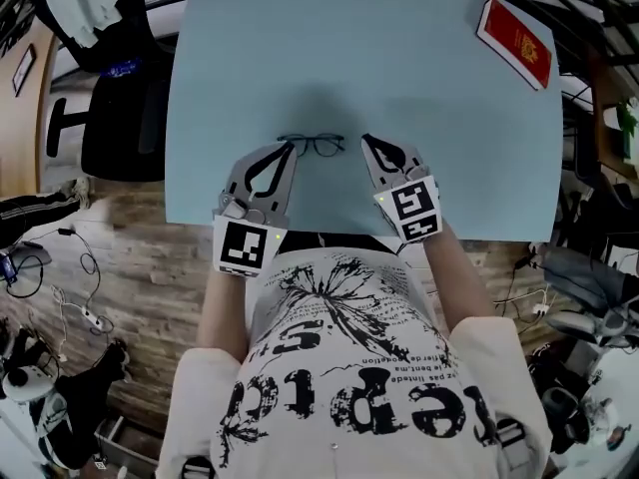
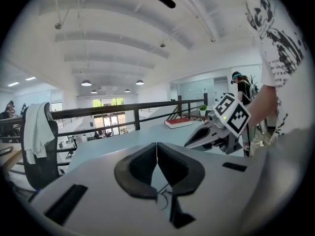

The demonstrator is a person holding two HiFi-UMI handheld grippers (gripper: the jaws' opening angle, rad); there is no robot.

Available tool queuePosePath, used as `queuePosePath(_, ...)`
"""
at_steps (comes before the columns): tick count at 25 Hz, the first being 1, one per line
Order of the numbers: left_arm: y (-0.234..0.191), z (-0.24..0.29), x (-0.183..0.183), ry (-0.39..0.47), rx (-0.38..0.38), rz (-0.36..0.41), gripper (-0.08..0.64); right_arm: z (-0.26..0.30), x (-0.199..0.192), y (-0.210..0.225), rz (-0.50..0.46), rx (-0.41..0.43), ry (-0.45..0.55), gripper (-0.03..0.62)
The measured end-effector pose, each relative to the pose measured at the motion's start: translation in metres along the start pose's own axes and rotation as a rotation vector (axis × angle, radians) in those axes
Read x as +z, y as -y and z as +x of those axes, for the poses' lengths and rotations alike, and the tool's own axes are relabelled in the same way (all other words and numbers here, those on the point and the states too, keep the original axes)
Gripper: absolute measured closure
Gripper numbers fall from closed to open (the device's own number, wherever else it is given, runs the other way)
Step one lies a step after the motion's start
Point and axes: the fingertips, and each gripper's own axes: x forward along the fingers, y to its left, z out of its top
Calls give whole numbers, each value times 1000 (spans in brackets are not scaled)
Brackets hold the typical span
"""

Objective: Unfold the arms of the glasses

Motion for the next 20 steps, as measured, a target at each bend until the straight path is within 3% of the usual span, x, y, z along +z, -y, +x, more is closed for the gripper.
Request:
queuePosePath(7,-10,20,-38,-64,-47,-46,541,50,-57,-7,-134,129,-271,578)
queuePosePath(10,-12,25,-47,-56,-54,-76,541,60,-74,-11,-248,199,-365,500)
queuePosePath(15,-16,26,-66,-92,-59,-107,541,74,-87,-16,-423,297,-437,499)
queuePosePath(20,-21,25,-87,-147,-58,-125,541,82,-86,-28,-508,400,-465,500)
